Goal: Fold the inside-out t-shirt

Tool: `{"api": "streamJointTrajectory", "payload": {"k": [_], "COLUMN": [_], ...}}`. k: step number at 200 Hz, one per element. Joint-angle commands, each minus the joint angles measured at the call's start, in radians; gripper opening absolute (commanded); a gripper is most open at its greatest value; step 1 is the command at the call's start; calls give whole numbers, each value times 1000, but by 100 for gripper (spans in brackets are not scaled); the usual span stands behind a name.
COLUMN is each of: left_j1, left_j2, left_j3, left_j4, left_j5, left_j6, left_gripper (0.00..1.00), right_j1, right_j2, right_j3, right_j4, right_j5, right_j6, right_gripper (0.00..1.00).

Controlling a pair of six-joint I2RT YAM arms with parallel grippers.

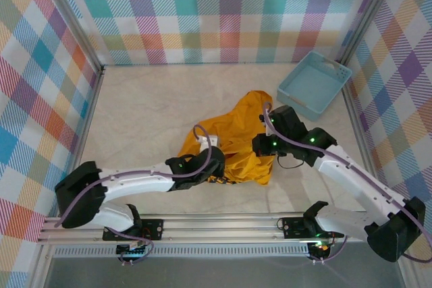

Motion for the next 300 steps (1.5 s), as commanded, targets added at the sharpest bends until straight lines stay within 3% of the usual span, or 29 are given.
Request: {"api": "streamJointTrajectory", "payload": {"k": [1,28,60,82,138,160,190,245,263,286,300], "left_j1": [39,116,273,401,633,669,671,672,675,694,728], "left_j2": [-80,-168,-304,-363,-451,-458,-452,-453,-446,-429,-423], "left_j3": [49,55,65,88,69,69,59,55,66,106,149], "left_j4": [-75,-139,-277,-385,-475,-477,-467,-465,-470,-496,-513], "left_j5": [-28,-27,-14,-16,47,86,113,108,97,71,65], "left_j6": [53,57,60,62,67,74,73,74,82,96,111], "left_gripper": [0,0,0,0,0,0,0,0,0,0,0], "right_j1": [1,4,4,-10,-62,-84,-93,-98,-100,-113,-146], "right_j2": [99,276,417,381,241,279,372,459,441,405,357], "right_j3": [82,232,420,376,4,-65,-34,-17,-20,-4,11], "right_j4": [89,117,23,1,25,88,125,122,115,62,20], "right_j5": [-21,-39,75,175,252,199,169,182,207,298,336], "right_j6": [-25,-63,-99,-101,30,77,105,127,111,79,47], "right_gripper": [0,6,45,60,69,72,74,61,45,5,0]}}
